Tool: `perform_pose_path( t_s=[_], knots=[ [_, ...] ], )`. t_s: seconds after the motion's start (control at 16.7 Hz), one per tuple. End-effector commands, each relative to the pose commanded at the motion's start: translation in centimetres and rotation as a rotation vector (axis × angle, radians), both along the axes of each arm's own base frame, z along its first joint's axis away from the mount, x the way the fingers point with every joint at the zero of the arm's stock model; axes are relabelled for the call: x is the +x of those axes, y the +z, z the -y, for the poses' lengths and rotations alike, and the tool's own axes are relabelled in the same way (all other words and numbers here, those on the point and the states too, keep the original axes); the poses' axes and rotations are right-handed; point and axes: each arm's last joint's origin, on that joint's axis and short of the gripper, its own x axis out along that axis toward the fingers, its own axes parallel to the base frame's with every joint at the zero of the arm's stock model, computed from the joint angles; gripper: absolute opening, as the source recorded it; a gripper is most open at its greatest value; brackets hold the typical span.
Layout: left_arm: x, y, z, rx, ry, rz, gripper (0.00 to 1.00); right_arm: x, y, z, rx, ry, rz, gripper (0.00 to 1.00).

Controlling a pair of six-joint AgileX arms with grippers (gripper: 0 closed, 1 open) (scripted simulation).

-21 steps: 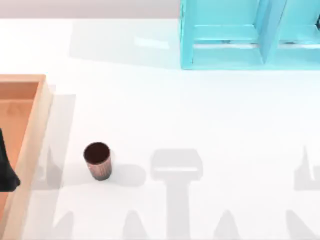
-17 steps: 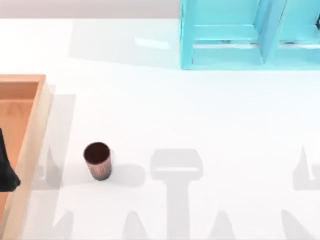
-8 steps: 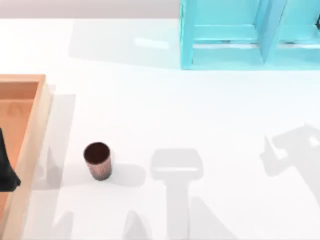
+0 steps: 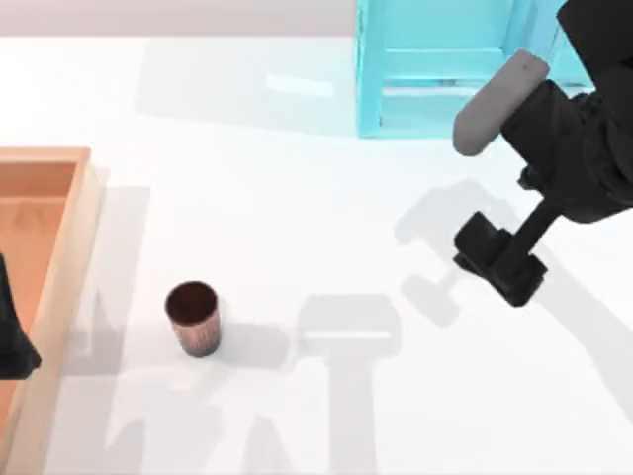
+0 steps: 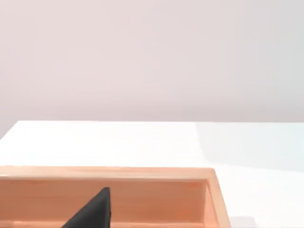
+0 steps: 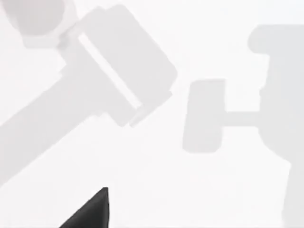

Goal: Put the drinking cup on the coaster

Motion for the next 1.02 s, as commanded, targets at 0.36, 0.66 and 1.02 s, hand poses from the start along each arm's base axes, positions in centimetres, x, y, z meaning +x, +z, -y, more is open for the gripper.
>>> perform_pose_path(
  t_s=[0.36, 0.66, 1.02],
  knots=[
    [0.0, 0.0, 0.0, 0.0, 0.0, 0.0, 1.0, 6.1, -4.1, -11.8, -0.185, 0.325, -0.304, 1.0],
    [0.0, 0.0, 0.0, 0.0, 0.0, 0.0, 1.0, 7.9, -5.5, -19.2, -0.203, 0.538, -0.279, 1.0],
    [0.0, 0.0, 0.0, 0.0, 0.0, 0.0, 1.0, 8.0, -4.4, -22.7, -0.17, 0.668, -0.135, 1.0]
  ],
)
